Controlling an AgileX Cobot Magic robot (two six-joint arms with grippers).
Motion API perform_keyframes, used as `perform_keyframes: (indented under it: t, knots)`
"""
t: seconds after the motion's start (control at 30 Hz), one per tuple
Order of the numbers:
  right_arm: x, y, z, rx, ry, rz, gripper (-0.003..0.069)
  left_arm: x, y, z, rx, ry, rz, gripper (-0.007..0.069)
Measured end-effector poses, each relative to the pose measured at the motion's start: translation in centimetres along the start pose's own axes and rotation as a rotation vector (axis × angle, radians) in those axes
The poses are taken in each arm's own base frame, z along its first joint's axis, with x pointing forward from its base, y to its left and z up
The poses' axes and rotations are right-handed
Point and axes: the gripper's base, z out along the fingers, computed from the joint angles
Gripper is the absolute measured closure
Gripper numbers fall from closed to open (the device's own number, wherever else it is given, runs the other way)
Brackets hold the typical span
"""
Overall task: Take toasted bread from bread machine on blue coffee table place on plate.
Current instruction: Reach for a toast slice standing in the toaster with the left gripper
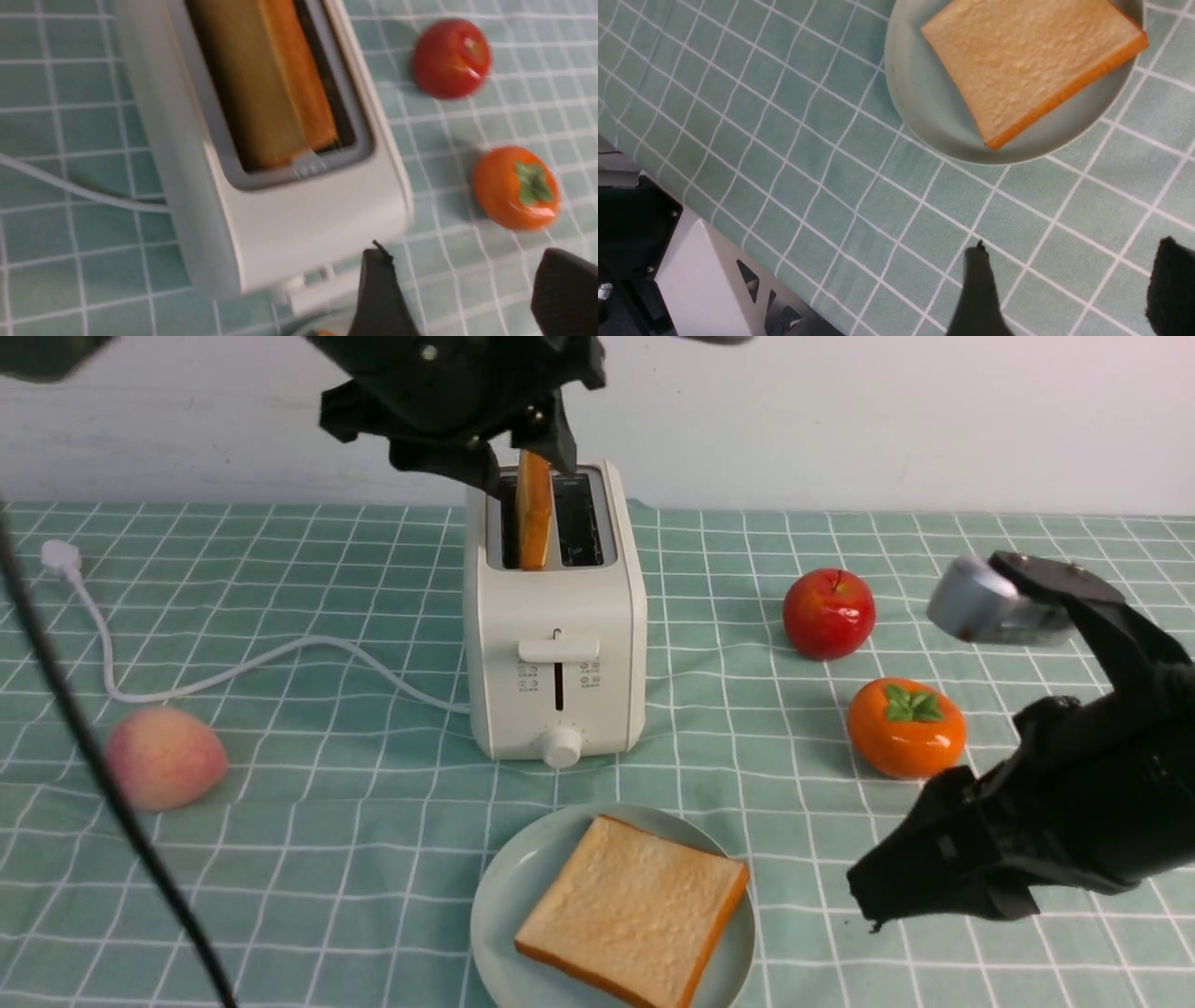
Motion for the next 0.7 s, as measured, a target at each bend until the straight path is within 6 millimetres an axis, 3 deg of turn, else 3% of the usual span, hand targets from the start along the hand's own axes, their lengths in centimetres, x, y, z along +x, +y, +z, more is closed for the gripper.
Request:
perform_keyframes:
  t: [0.13,0.17,0.2,0.3,0.53,0.63,0.7]
  knots:
    - [0.2,0.0,-0.3,0.021,-0.007,0.009,0.0195,-1.2,-0.2,4.5,-0.062,-0.089,-0.061,0.0144]
    - [0.2,0.0,-0.3,0.022,-0.006,0.009,0.0195,-1.2,-0.2,4.7,-0.063,-0.090,-0.063,0.0144]
    - [0.2,-0.1,-0.3,0.023,-0.005,0.009,0.0195,-1.1,0.3,6.9,-0.080,-0.090,-0.062,0.0144]
    - [0.2,-0.1,-0.3,0.024,-0.001,0.008,0.0195,-0.6,1.0,9.2,-0.104,-0.071,-0.064,0.0147]
    - [0.3,-0.2,-0.3,0.037,0.012,-0.001,0.0195,-0.6,1.4,10.3,-0.120,-0.079,-0.038,0.0211]
    - [0.3,-0.2,-0.3,0.037,0.013,-0.001,0.0195,-0.7,1.5,9.8,-0.136,-0.075,-0.019,0.0333]
    - [0.3,-0.2,-0.3,0.037,0.013,-0.001,0.0195,-0.7,1.5,9.0,-0.148,-0.063,-0.020,0.0459]
